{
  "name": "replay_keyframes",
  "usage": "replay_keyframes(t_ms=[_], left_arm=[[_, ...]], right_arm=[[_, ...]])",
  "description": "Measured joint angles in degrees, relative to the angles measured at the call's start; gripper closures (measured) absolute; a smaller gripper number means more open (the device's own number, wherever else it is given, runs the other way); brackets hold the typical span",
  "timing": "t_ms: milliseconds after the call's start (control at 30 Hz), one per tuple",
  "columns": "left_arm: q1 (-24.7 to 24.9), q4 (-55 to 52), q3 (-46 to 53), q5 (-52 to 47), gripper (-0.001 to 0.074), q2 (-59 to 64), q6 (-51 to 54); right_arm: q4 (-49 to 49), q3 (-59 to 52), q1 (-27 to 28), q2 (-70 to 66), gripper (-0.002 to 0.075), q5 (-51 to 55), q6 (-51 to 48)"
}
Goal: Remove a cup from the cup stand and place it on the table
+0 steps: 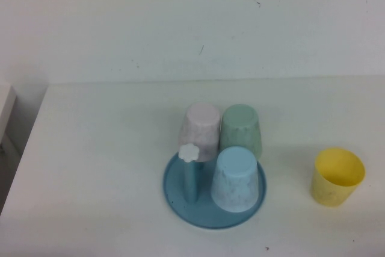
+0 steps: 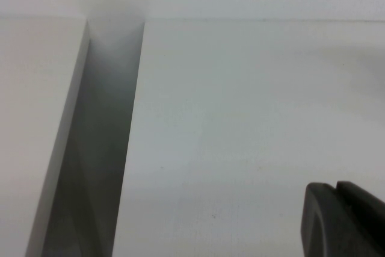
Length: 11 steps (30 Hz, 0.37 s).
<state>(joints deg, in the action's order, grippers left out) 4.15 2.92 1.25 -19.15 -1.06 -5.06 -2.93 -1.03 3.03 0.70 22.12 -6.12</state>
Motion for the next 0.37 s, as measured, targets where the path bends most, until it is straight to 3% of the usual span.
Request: replay_keyframes(t_ms=[367], left_arm=[[0.00,0.00,0.00,0.00,0.0737,0.00,0.00]], right_arm=[[0.00,0.00,-1.05,0.00,0.0728,0.00,0.82]])
